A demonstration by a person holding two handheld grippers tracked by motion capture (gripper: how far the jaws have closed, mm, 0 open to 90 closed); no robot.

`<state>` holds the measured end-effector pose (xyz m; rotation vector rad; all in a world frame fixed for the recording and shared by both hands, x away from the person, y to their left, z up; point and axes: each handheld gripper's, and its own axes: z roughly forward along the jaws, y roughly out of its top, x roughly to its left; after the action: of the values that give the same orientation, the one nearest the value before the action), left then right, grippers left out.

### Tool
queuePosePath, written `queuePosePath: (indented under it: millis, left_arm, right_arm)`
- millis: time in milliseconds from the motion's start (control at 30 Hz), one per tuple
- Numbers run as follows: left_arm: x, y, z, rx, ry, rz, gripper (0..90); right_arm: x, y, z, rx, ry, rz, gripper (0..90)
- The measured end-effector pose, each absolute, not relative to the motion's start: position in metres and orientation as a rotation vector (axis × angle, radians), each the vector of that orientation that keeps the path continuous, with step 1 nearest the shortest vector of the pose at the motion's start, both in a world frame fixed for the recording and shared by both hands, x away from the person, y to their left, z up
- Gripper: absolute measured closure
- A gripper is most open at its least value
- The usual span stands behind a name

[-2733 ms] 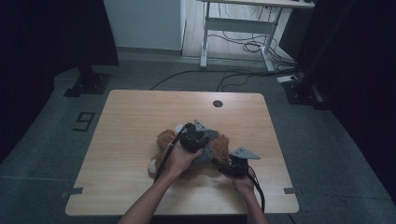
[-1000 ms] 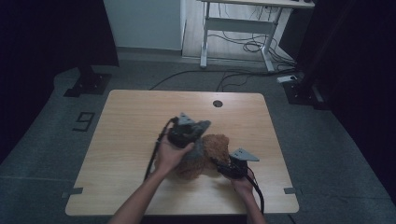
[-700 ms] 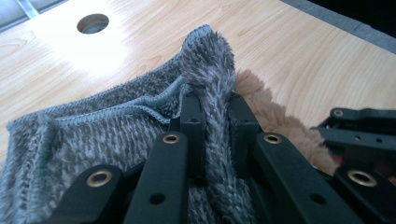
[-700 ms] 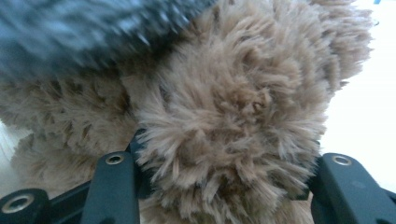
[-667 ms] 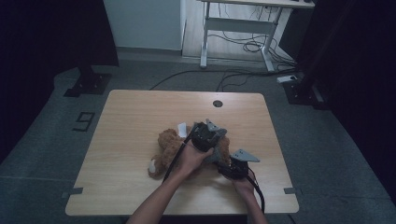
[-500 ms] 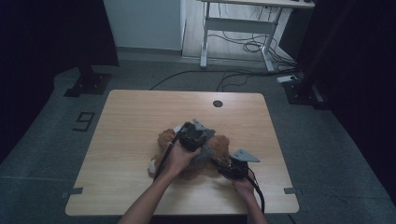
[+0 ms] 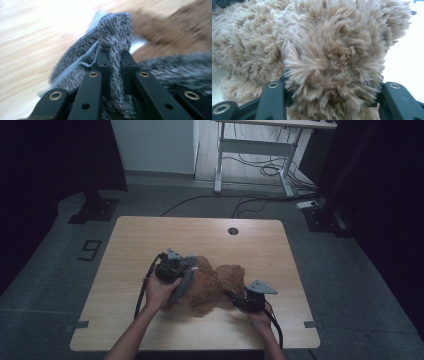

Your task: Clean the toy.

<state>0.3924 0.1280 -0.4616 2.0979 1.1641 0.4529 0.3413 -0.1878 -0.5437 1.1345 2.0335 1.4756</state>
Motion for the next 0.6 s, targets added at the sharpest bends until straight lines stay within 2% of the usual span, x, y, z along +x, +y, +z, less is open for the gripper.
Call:
queuePosePath:
  millis: [200, 333, 533, 600]
  left_arm:
    - [0.391, 0.159, -0.482, 2.115, 1.279, 0.43, 80.8]
    - [0.391, 0.174, -0.504, 2.075, 1.337, 0.284, 80.2]
    - [0.393, 0.165, -0.503, 1.955, 1.318, 0.151, 80.5]
    - [0.398, 0.167, -0.504, 1.901, 1.32, 0.07, 80.7]
  right_arm:
    - [0.341, -0.188, -0.544, 1.142, 2.032, 1.481, 44.9]
    - [0.341, -0.188, -0.544, 1.152, 2.03, 1.486, 45.1]
    - [0.34, -0.186, -0.542, 1.138, 2.018, 1.53, 47.3]
    - [0.338, -0.186, -0.541, 1.119, 2.019, 1.542, 47.6]
